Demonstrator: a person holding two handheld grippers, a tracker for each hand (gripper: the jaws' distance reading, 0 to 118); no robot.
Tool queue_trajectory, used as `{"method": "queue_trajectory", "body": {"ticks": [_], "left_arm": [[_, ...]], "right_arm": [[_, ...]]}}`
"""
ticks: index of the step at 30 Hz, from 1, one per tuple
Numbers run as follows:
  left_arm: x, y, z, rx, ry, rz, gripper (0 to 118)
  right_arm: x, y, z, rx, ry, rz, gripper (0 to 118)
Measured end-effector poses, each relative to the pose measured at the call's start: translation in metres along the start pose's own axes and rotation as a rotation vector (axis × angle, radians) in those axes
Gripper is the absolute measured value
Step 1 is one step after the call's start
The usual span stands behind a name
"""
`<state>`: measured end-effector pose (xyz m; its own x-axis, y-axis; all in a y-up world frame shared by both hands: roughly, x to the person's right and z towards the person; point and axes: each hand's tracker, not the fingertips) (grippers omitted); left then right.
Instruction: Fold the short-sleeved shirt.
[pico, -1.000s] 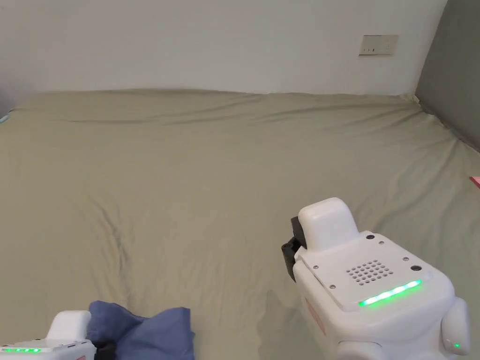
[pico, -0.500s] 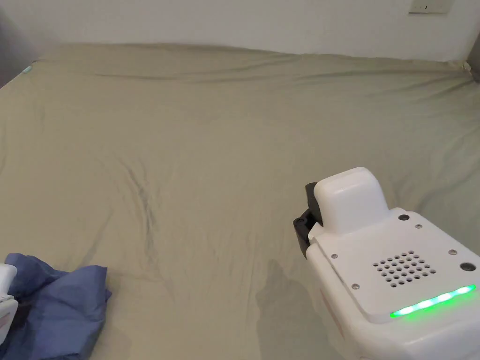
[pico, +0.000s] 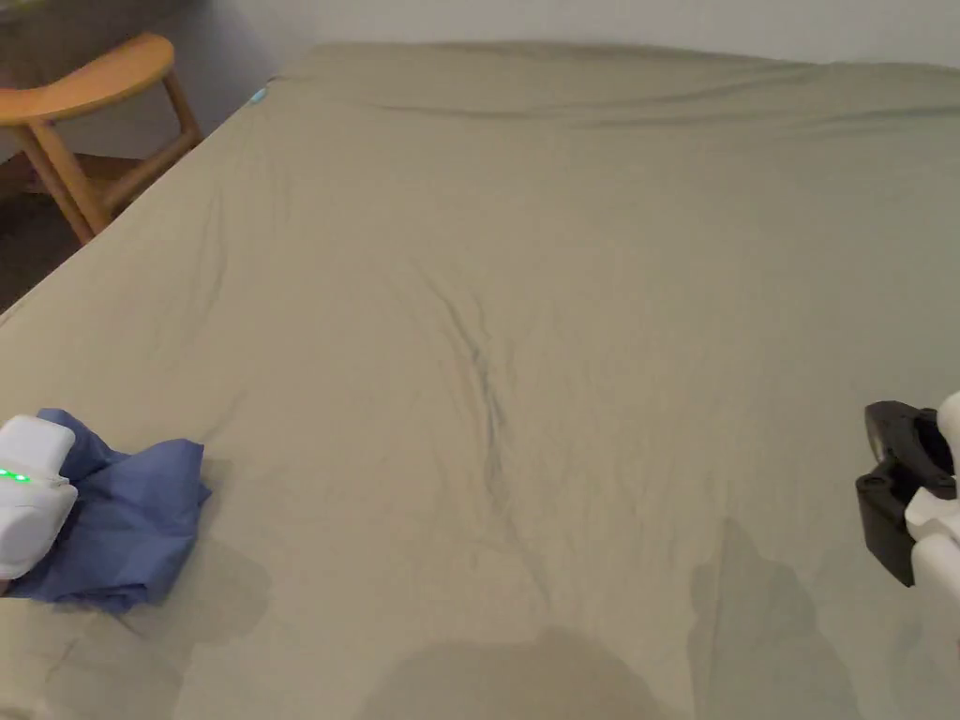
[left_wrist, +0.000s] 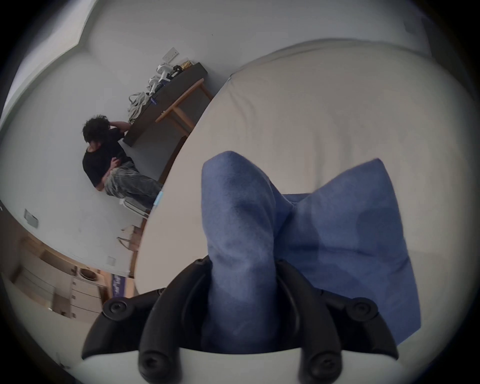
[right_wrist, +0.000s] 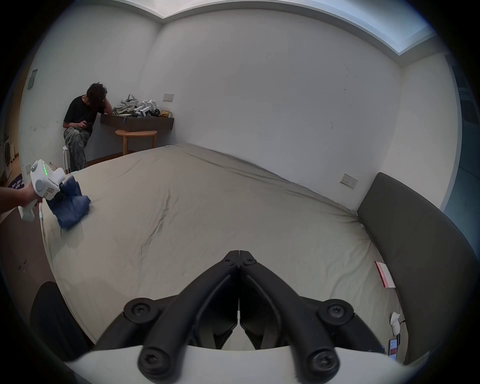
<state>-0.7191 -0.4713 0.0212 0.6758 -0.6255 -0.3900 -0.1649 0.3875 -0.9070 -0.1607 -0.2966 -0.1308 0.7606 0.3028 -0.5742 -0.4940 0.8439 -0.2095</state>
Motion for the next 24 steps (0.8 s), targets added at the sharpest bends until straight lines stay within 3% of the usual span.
{"method": "queue_trajectory", "body": {"ticks": [4,6,9,12,16,24], "left_arm": [[-0.029,-0.007,-0.028,-0.073,0.012,0.116,29],[-0.040,-0.009,-0.032,-0.050,-0.111,0.173,32],[-0.057,-0.004,-0.036,0.006,-0.060,0.155,115],[-0.087,0.021,0.006,0.212,-0.114,0.308,111],[-0.088,0.062,0.138,0.479,-0.214,0.456,111],[-0.053,0.097,0.287,0.843,-0.365,0.556,104]], "right_arm": [[0.000,0.000,-0.005,-0.028,0.023,-0.029,2],[-0.002,0.000,-0.007,-0.034,0.011,-0.022,2],[0.000,0.004,-0.005,-0.035,0.015,-0.022,2],[0.002,0.009,0.002,-0.023,0.009,-0.011,2],[0.011,0.017,0.015,0.019,0.002,-0.004,2],[0.043,0.041,0.066,0.165,-0.064,-0.026,2]]}}
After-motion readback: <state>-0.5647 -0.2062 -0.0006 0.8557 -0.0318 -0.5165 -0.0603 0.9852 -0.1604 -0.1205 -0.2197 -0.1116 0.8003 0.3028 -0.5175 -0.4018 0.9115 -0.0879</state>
